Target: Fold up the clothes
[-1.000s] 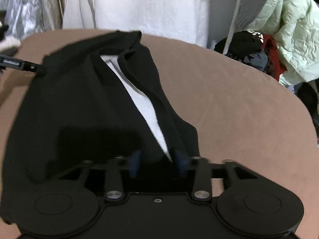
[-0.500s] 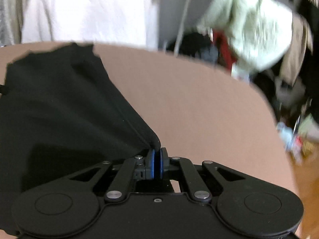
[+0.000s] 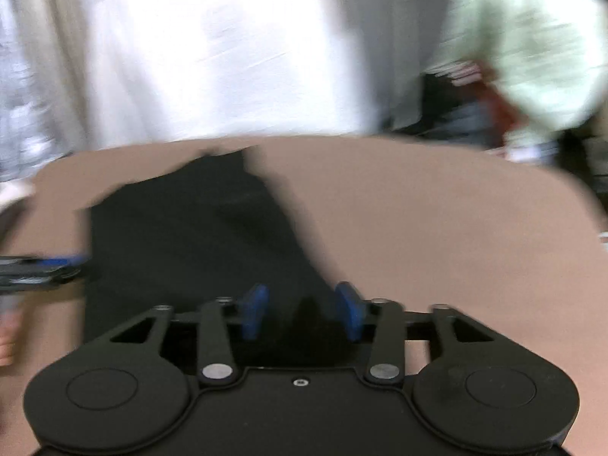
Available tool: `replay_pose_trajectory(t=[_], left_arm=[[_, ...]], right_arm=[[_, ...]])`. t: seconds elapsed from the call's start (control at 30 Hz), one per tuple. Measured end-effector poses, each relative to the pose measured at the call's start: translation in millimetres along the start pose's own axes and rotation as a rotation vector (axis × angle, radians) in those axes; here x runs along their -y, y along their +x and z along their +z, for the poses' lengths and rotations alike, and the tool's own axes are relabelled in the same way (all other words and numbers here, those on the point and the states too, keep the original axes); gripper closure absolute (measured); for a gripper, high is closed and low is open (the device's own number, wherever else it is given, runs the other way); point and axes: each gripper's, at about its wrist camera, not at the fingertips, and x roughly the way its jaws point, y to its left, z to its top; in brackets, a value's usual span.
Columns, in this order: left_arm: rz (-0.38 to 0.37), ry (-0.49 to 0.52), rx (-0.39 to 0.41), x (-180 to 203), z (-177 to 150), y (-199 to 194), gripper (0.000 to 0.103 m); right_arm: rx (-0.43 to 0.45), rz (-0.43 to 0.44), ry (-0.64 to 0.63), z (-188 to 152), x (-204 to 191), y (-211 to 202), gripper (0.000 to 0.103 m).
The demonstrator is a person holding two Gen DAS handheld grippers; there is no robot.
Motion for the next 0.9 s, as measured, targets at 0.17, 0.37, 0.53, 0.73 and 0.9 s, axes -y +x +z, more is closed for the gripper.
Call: replay_pose_trajectory(t=[0.17,0.37,0.53,0.73,0.9], left_arm=[[-0.026,0.054,-0.067,-14,33,15,0.033],[-0.03,0.024,-0.138,-34,57,36,0.033],[-0.054,-0.024,-0.162,-45,44,44,0.033],[-0.063,-0.036,-0.127,-53,37,46,0.033],[-0.055,-0.07,-0.05,-51,36,32,0.033]], right_arm=[[-0.102,0.097,-0.165,73,-48,50,0.045],[-0.072,0.058,-0.079,129,-43,123,0.045],[-0.037,0.01,-0.022,129,-30,170,0.045],[0.031,-0.044,-0.27,112,-52,182,0.095],[0.222,-0.154,-0.26,118,-56,155,0.094]])
